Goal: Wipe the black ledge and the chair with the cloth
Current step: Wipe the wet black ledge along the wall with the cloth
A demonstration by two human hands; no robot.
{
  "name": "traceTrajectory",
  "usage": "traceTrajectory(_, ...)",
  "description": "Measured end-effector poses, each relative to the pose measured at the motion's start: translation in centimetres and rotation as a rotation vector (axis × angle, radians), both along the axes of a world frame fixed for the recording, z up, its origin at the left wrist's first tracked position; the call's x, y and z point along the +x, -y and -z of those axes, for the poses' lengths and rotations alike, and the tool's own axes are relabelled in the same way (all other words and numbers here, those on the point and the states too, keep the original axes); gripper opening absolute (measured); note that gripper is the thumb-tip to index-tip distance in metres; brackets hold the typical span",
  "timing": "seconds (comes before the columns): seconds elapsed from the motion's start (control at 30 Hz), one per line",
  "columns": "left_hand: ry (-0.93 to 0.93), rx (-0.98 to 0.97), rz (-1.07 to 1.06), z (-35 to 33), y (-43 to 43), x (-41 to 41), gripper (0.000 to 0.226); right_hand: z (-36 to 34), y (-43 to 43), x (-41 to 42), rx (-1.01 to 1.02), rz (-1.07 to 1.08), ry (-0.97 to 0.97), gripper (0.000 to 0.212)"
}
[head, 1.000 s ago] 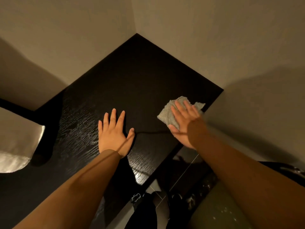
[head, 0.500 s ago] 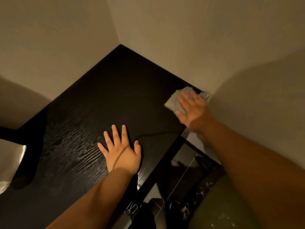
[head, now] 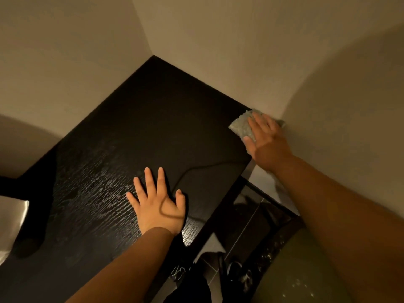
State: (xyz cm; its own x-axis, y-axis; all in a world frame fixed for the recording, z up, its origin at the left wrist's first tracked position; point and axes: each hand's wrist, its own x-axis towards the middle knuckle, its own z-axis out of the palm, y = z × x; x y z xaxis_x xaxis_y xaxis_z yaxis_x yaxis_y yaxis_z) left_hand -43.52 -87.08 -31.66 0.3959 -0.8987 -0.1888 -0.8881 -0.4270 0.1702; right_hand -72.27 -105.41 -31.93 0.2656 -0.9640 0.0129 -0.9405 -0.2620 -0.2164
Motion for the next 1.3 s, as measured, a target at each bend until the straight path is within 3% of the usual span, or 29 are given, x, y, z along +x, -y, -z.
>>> traceTrajectory(0.13, 0.003, 0.003, -0.005, -0.1, 0.0, -0.1, 0.083, 0.5, -5.1, 4.3, -0.055, 0.169, 0.163, 0.065)
traceTrajectory(0.27, 0.009, 0.007, -0.005, -0.1, 0.0, -0.1, 0.083, 1.3, -11.9, 7.3, 0.039, -0.007, 0.189, 0.069)
traceTrajectory(0.37, 0.023, -0.003, -0.002, 0.1, -0.1, -0.1, 0.083, 1.7, -9.6, 5.4, 0.019, -0.047, 0.175, 0.072)
traceTrajectory(0.47, 0.024, -0.007, -0.003, 0.0, 0.0, -0.1, 0.082, 1.5, -4.7, 3.5, -0.067, 0.177, 0.169, 0.072)
traceTrajectory(0.6, 0.024, -0.010, -0.010, 0.1, 0.0, 0.0, 0.083, 0.9, -5.5, 5.6, 0.049, 0.380, 0.260, 0.078)
traceTrajectory(0.8, 0.007, -0.017, -0.005, 0.0, 0.0, 0.1, 0.085, 1.3, -16.8, 10.1, 0.106, 0.118, 0.185, 0.074)
traceTrajectory(0.9, 0.015, -0.029, 0.000, 0.0, -0.1, 0.1, 0.087, 1.5, -15.1, 8.3, 0.022, -0.034, 0.133, 0.070)
traceTrajectory(0.97, 0.021, -0.029, -0.001, 0.0, -0.1, 0.2, 0.088, 2.3, -12.3, 7.0, -0.064, 0.002, 0.128, 0.067)
traceTrajectory(1.07, -0.006, 0.009, 0.024, -0.2, -0.1, 0.4, 0.088, 3.1, -11.3, 7.6, -0.127, 0.220, 0.158, 0.065)
traceTrajectory(1.17, -0.052, -0.011, 0.070, -0.8, -0.3, 0.6, 0.085, 1.9, -16.6, 12.0, -0.022, 0.288, 0.307, 0.063)
traceTrajectory(1.23, -0.111, -0.075, 0.173, -1.0, -0.9, 0.9, 0.078, 1.6, -21.9, 15.0, -0.003, 0.301, 0.524, 0.056)
traceTrajectory(1.3, -0.151, -0.095, 0.299, -0.9, -1.8, 1.7, 0.068, 2.0, -26.8, 17.2, -0.039, 0.167, 0.474, 0.058)
